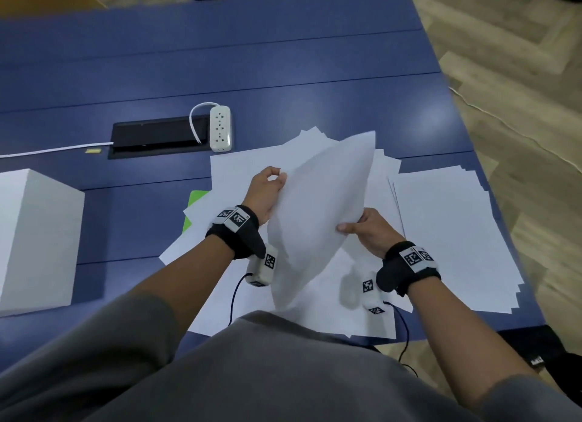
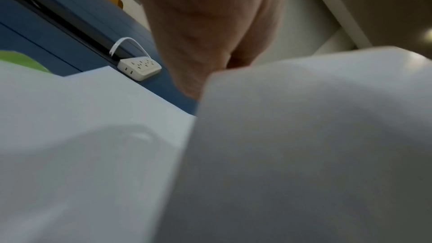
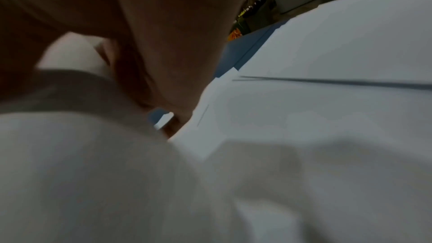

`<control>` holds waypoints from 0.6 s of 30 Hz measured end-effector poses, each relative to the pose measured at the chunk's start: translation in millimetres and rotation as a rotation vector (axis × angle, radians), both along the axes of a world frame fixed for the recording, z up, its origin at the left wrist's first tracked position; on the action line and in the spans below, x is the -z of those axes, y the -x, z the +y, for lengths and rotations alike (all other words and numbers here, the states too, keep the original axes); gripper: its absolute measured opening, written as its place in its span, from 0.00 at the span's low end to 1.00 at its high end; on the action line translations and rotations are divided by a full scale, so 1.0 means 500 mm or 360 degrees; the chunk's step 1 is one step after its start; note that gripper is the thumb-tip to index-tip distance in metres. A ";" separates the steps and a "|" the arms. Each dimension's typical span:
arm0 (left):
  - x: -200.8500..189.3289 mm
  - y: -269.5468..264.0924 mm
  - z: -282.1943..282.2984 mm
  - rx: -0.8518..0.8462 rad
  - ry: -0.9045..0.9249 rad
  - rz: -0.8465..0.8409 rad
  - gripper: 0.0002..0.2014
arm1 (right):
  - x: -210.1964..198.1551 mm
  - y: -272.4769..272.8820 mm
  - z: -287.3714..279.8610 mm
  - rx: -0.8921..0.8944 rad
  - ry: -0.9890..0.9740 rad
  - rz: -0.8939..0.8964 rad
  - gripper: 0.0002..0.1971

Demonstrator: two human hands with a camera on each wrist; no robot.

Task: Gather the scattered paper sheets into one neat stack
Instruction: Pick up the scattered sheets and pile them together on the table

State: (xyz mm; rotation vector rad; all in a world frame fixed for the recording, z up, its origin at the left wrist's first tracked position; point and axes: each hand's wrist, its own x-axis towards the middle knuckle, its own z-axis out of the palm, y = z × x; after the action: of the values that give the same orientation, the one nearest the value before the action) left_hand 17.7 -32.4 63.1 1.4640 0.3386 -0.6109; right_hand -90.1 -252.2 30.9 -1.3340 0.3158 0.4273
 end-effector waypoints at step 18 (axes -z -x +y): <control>0.179 0.133 0.093 0.2267 -0.1771 -0.0995 0.60 | 0.145 0.045 -0.114 0.0507 0.1404 0.0564 0.07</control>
State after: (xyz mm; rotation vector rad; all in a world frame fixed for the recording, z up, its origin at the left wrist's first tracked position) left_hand -48.6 13.9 -26.3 2.8034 -1.1769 -1.0636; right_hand -112.8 -309.1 -41.6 -2.0144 1.0862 0.2503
